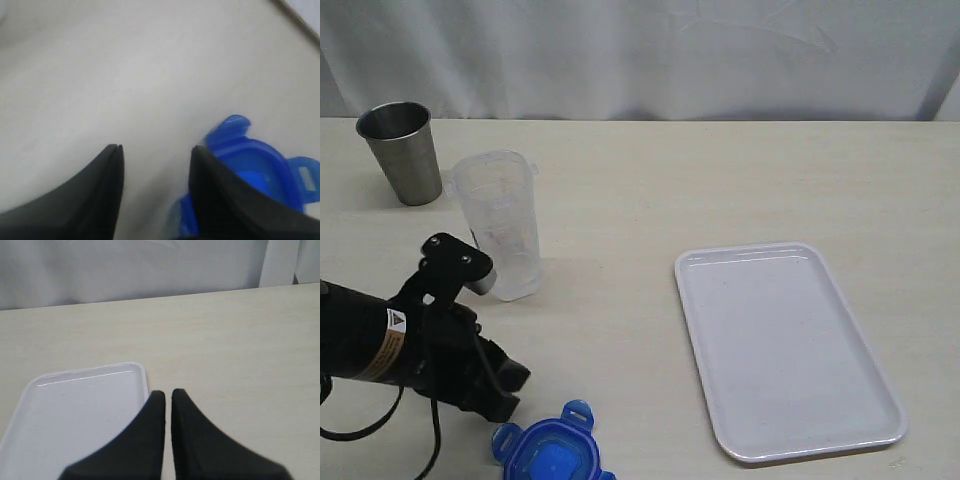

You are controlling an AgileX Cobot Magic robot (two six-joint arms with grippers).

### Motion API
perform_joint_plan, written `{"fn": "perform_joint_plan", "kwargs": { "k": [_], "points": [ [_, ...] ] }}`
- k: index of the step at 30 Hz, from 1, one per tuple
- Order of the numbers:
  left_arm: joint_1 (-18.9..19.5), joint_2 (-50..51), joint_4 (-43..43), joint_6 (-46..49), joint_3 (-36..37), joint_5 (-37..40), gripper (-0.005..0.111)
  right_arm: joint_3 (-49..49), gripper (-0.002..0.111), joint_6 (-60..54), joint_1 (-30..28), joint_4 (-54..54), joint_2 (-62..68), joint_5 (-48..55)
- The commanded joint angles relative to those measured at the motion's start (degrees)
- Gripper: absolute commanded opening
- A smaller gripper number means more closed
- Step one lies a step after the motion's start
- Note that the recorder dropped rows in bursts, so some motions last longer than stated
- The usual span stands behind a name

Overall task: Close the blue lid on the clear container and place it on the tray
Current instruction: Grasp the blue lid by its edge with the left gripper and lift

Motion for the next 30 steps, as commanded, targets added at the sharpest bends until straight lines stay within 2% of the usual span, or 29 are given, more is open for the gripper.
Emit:
{"fn": "perform_joint_plan", "kwargs": {
  "k": [1, 3, 5, 7, 8, 10, 12, 13, 17, 19, 22, 25, 30],
  "points": [
    [-0.08, -0.13, -0.13, 3.16, 0.17, 17.63, 0.047, 0.08, 0.005, 0.06, -0.20, -0.03, -0.14, -0.39],
    [-0.08, -0.13, -0.13, 2.77, 0.17, 24.28, 0.047, 0.08, 0.005, 0.06, -0.20, -0.03, -0.14, -0.39],
    [-0.08, -0.13, -4.06, 2.95, 0.17, 30.16, 0.047, 0.08, 0.005, 0.06, -0.20, -0.03, -0.14, -0.39],
    [-0.08, -0.13, -12.30, 6.73, 0.17, 36.34, 0.047, 0.08, 0.005, 0.06, -0.20, -0.03, -0.14, -0.39],
    [-0.08, -0.13, -19.22, 11.49, -0.10, 40.45, 0.047, 0.08, 0.005, 0.06, -0.20, -0.03, -0.14, -0.39],
    [-0.08, -0.13, -33.45, 24.07, -1.74, 48.97, 0.047, 0.08, 0.005, 0.06, -0.20, -0.03, -0.14, -0.39],
    [-0.08, -0.13, -51.59, 41.23, -5.46, 57.63, 0.047, 0.08, 0.005, 0.06, -0.20, -0.03, -0.14, -0.39],
    [-0.08, -0.13, -61.08, 47.38, -7.40, 58.57, 0.047, 0.08, 0.005, 0.06, -0.20, -0.03, -0.14, -0.39],
    [-1.64, -0.13, -101.35, 86.21, -9.95, 56.59, 0.047, 0.08, 0.005, 0.06, -0.20, -0.03, -0.14, -0.39],
    [-3.23, -0.13, -115.94, 100.39, -9.17, 54.58, 0.047, 0.08, 0.005, 0.06, -0.20, -0.03, -0.14, -0.39],
    [-5.92, -0.02, -124.46, 113.07, -6.66, 45.46, 0.047, 0.08, 0.005, 0.06, -0.20, -0.03, -0.14, -0.39],
    [-7.55, 0.08, -125.29, 118.19, -3.81, 38.17, 0.047, 0.08, 0.005, 0.06, -0.20, -0.03, -0.14, -0.39],
    [-7.81, 0.08, -127.09, 119.38, -2.63, 37.54, 0.047, 0.08, 0.005, 0.06, -0.20, -0.03, -0.14, -0.39]
  ]
}}
